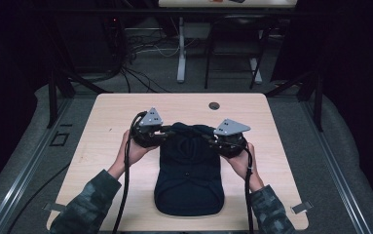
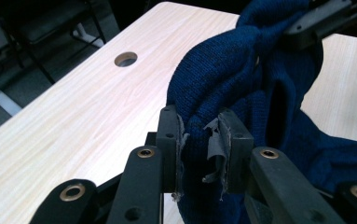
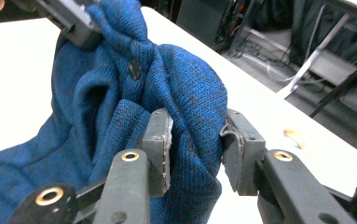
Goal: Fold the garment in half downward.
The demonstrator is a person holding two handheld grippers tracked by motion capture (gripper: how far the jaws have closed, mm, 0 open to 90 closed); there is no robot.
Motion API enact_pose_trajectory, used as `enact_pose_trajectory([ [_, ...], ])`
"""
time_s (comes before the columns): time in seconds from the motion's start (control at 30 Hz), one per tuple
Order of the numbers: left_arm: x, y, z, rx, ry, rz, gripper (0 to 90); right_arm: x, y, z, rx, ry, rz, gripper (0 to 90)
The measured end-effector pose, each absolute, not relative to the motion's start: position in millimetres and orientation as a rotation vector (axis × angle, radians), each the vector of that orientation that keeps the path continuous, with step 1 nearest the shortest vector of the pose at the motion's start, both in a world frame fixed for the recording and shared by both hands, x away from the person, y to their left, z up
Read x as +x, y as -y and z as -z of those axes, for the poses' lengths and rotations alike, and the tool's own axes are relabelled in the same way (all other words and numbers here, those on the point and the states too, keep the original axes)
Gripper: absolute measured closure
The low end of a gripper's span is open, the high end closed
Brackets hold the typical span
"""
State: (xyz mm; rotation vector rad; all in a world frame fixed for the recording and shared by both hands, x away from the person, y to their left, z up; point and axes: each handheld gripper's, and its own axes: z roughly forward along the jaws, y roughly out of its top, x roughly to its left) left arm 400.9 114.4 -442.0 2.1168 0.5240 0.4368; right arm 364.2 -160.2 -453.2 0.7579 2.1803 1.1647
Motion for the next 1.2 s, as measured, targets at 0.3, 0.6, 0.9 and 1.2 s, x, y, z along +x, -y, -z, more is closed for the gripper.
enact_pose_trajectory([
  [0.3,395.4,-105.1,439.1,2.125,-0.438,-0.459,73.9,370.8,166.8,461.1,0.848,-2.269,-1.157,48.8],
  [0.6,395.4,-108.5,442.2,2.141,-0.459,-0.426,72.7,365.3,160.1,466.0,0.802,-2.247,-1.116,70.2],
  [0.9,403.1,-111.6,450.1,2.196,-0.523,-0.346,54.8,357.6,150.0,463.2,0.691,-2.158,-1.055,73.7],
  [1.2,404.9,-107.4,460.3,2.207,-0.539,-0.382,61.1,349.1,142.9,458.4,0.561,-2.069,-1.013,73.9],
])
